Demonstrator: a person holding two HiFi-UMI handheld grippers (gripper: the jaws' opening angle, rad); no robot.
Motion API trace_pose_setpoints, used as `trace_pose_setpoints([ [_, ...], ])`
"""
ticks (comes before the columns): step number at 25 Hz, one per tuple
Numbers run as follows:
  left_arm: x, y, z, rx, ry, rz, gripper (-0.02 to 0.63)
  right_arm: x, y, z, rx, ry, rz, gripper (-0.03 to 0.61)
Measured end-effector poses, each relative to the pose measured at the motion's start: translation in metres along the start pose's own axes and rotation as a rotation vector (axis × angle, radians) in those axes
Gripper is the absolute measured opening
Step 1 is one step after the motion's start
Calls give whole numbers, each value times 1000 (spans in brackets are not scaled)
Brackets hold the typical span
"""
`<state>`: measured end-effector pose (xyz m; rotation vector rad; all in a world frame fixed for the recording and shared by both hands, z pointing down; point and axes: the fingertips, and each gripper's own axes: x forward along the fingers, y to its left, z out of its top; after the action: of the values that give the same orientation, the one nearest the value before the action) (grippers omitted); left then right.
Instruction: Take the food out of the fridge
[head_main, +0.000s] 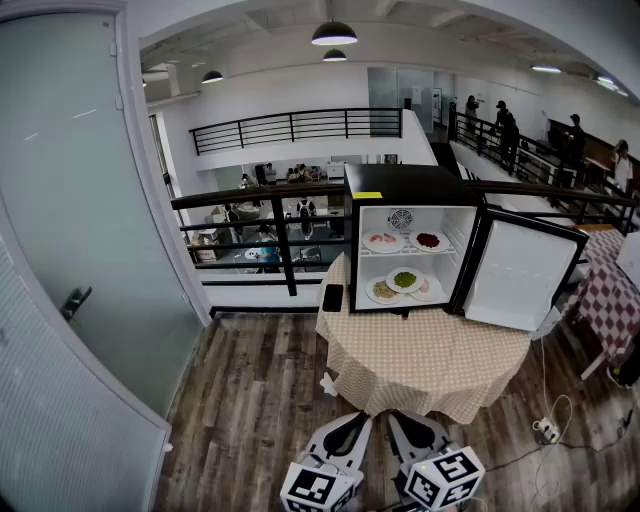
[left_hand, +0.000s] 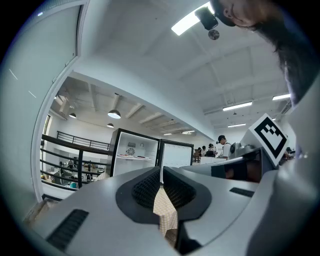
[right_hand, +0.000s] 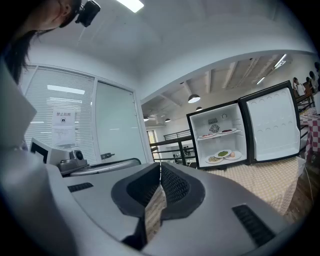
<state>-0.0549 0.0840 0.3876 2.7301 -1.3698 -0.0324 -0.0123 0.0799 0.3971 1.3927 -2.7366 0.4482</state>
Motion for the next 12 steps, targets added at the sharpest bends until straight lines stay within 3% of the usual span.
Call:
trace_pose_setpoints([
  [12, 16, -21, -2, 8, 8, 19, 20, -16, -25, -2, 5, -9, -15, 21],
])
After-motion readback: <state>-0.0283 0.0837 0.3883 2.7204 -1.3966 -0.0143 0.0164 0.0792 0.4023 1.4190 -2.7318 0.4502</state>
